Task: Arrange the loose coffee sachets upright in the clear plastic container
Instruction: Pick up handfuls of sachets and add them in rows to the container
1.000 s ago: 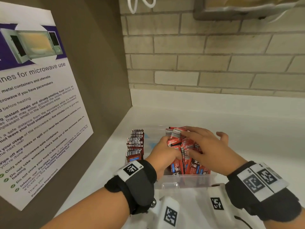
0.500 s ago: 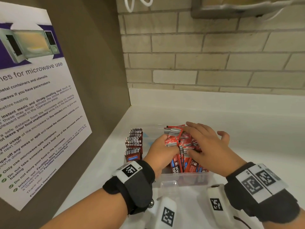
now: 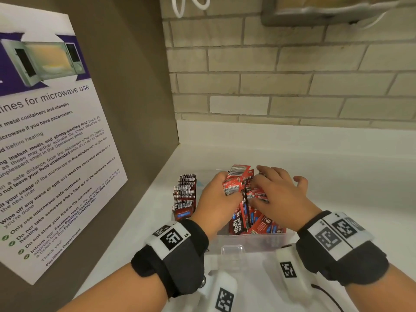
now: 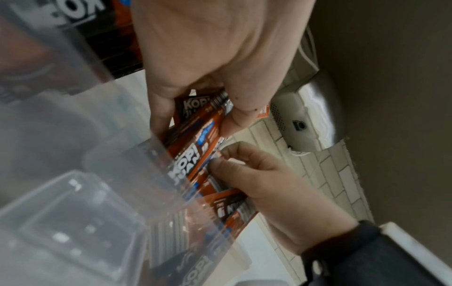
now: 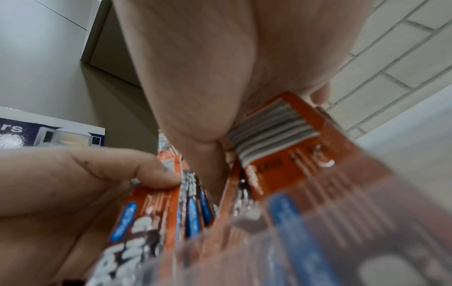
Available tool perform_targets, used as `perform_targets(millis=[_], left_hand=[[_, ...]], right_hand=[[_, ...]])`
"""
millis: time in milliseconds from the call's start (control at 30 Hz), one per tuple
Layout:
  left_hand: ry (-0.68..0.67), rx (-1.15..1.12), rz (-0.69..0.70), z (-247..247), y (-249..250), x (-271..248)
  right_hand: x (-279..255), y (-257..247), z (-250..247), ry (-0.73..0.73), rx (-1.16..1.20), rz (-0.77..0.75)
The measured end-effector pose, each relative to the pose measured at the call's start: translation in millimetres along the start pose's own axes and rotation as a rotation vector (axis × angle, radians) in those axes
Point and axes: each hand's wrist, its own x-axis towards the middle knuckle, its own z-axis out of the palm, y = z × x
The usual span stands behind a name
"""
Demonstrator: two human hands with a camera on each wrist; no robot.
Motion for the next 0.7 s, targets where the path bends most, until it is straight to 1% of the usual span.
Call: perform_targets(millis=[133,333,433,533,567,633,700], left_hand=[[0.022,0.031,0.1,-6,16,-5],[0.093,-0.012,0.256,-29,49,-17],[0.126,-0.043,0.288,-44,61,-24],[0.159,-0.091,0.285,-56,64,-29],[0.161,-0.113,0.272,-59,65,-30],[0.15,-0.184,0.231,-64,65,-32],[0.13,-0.271,0.181,-69,65,-32]], right_hand=[[0,0,1,0.028,-0.023,0.009],[-2,-1,1,0.035,-0.022,-0.034],[-3,-1,-2,0.016,-0.025,-0.052],[-4,-1,-3,-0.007,-0.029,-0.053],[-5,-1,-4,0.003,-0.011,-0.059],[-6,-5,-10,0.08,0.103,-0.081],[-9,-13,-23,0.177,0.365,-0.107]])
